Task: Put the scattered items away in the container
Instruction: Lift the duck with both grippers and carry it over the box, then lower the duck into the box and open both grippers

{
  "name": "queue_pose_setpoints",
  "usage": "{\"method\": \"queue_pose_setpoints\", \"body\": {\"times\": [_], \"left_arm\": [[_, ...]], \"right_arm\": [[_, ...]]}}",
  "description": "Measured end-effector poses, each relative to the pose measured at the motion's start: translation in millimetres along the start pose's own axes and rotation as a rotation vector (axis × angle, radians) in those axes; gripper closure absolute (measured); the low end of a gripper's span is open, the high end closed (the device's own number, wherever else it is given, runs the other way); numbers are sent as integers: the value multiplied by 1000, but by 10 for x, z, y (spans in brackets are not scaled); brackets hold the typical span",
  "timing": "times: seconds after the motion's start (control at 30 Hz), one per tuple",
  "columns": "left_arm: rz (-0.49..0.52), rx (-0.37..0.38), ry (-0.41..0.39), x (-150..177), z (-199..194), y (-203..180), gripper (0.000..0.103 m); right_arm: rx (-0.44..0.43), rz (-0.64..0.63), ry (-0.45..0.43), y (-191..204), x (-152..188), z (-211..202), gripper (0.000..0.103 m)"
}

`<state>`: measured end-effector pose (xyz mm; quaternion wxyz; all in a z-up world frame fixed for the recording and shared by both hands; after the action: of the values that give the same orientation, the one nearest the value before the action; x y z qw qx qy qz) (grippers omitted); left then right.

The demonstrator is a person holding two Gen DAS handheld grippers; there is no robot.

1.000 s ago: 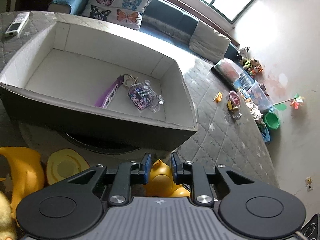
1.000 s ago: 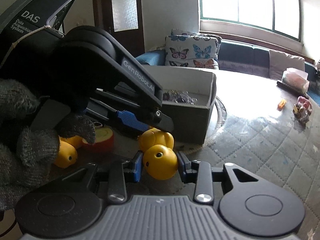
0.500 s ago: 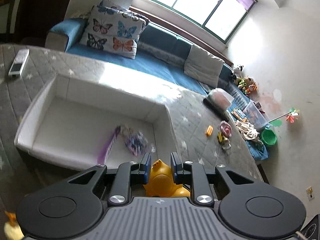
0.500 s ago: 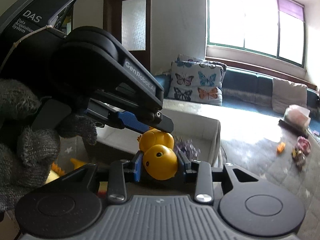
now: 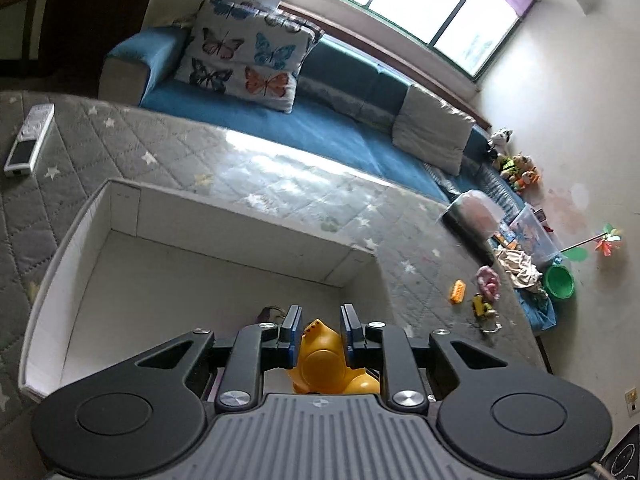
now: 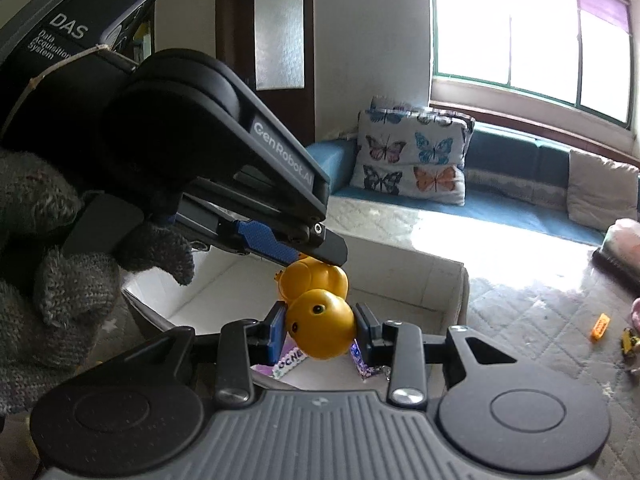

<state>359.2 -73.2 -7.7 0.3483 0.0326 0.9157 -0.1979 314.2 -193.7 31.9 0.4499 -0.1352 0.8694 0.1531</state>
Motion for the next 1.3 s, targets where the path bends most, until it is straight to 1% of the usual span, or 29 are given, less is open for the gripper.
{"method": "queue_pose_setpoints", "body": {"times": [0.2,0.47,0.6,0.7,0.77,1.1,1.3], "left_arm": [[-23,-6,57,76,290,136,81],[-31,-12,96,185,439,200,81],[-40,-16,106,220,468,230,79],[-41,-28,120,241,485,250,79],[-37,-35,129,269,499,248,79],[-34,-42,118,278,447,259,78],[-11,-51,103,288,336,235,76]], "right_arm": [[-4,22,75,-97,93,293,68],[10,20,126,-69,206,479,68],[2,52,147,-75,230,521,68],[5,55,149,-89,225,547,68],[8,61,147,-92,256,490,68],[18,75,141,-122,309,397,68],[23,80,131,-133,313,355,67]]}}
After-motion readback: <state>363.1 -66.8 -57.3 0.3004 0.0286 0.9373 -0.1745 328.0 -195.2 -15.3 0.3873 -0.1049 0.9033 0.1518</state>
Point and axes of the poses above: each gripper's, at about its wrist camera, not at the fingertips, and z roughly the way its jaws point, y to its left, x to its underside, the point moved 10 cm from there along z, roughly the way its jaws point, and after that the axes turned 9 degrees about z, right-handed, at the moved point
